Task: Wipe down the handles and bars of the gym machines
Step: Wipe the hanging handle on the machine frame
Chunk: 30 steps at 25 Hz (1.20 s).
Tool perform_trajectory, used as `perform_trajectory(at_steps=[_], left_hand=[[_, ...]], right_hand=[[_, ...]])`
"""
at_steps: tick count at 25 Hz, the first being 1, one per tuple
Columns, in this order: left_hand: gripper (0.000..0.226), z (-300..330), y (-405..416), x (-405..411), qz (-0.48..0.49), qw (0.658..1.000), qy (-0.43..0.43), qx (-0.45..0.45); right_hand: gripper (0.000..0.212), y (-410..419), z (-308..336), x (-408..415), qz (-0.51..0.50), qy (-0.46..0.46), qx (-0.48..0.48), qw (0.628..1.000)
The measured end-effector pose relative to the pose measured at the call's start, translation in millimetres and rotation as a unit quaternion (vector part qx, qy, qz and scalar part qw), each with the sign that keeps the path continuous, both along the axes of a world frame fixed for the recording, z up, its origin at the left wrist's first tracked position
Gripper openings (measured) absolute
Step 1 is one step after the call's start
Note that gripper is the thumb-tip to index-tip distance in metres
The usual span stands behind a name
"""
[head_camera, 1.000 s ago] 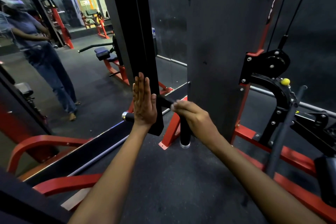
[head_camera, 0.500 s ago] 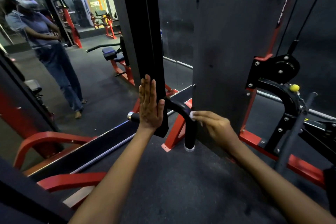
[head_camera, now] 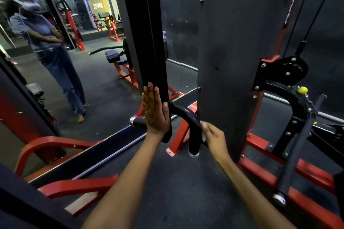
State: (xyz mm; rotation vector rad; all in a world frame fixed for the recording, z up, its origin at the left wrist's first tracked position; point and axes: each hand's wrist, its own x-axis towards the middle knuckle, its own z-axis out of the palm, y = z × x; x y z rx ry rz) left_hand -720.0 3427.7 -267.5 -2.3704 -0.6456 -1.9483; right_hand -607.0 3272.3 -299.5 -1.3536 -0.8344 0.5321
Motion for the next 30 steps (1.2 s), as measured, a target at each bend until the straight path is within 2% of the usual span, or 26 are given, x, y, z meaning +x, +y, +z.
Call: perform_trajectory(at_steps=[2, 3, 5, 7, 8, 10, 12, 13, 14, 15, 17, 18, 19, 21, 22, 23, 25, 26, 28, 30], left_hand=[[0.056, -1, 0, 1, 0.002, 1.0, -0.006, -0.002], [0.056, -2, 0, 1, 0.002, 1.0, -0.006, -0.004], [0.056, -1, -1, 1, 0.007, 1.0, -0.006, -0.009], [0.056, -1, -1, 0, -0.001, 1.0, -0.001, -0.026], [0.055, -1, -2, 0, -0.002, 1.0, -0.002, -0.027], [0.055, -4, -3, -1, 0.002, 1.0, -0.005, -0.023], [0.055, -2, -4, -3, -0.001, 1.0, -0.003, -0.022], [0.055, -3, -4, -3, -0.001, 1.0, 0.0, -0.023], [0.055, -4, -4, -4, 0.0, 1.0, 0.004, -0.024], [0.055, -5, -3, -5, 0.003, 1.0, 0.006, -0.025], [0.055, -6, -3, -6, 0.004, 0.999, 0.008, -0.03], [0.054, -7, -3, -6, 0.002, 0.999, 0.01, -0.036], [0.054, -8, -4, -7, 0.0, 0.999, 0.012, -0.039], [0.054, -12, -3, -8, 0.001, 0.999, 0.014, -0.03], [0.055, -13, -2, -10, 0.004, 1.0, 0.017, -0.022], [0.055, -13, -1, -10, 0.005, 1.0, 0.02, -0.016], [0.055, -14, 1, -11, 0.001, 0.999, 0.027, -0.026], [0.056, -17, 0, -11, 0.003, 0.999, 0.026, -0.033], [0.056, -22, -3, -10, 0.009, 0.998, 0.024, -0.049], [0.056, -24, -4, -10, 0.008, 0.997, 0.029, -0.067]], right_hand=[[0.012, -5, -16, 11, 0.062, 0.021, -0.04, 0.997], [0.012, 1, -13, 17, 0.089, 0.056, -0.025, 0.994], [0.019, 14, 10, 26, 0.147, 0.104, 0.023, 0.983], [0.027, 21, 16, 24, 0.18, 0.092, 0.003, 0.979], [0.028, 22, 7, 25, 0.2, 0.091, -0.038, 0.975], [0.031, 26, -16, 28, 0.279, 0.095, -0.159, 0.942], [0.026, 35, -14, 36, 0.361, 0.007, -0.273, 0.892], [0.025, 40, -1, 41, 0.391, -0.021, -0.301, 0.869], [0.029, 45, 18, 42, 0.406, -0.014, -0.304, 0.862], [0.038, 48, 31, 43, 0.404, 0.025, -0.276, 0.872], [0.048, 48, 36, 45, 0.375, 0.122, -0.216, 0.893], [0.047, 44, 23, 45, 0.366, 0.132, -0.214, 0.896], [0.042, 39, 5, 43, 0.357, 0.113, -0.236, 0.897], [0.035, 31, -28, 36, 0.296, -0.029, -0.318, 0.9], [0.033, 29, -30, 32, 0.23, -0.096, -0.331, 0.91], [0.03, 32, -26, 30, 0.137, -0.145, -0.301, 0.933], [0.027, 34, 11, 18, -0.048, -0.12, -0.123, 0.984], [0.026, 33, 32, 8, -0.084, -0.123, -0.034, 0.988], [0.028, 22, 53, -15, -0.08, -0.229, 0.075, 0.967], [0.03, 7, 33, -27, -0.123, -0.326, 0.126, 0.929]])
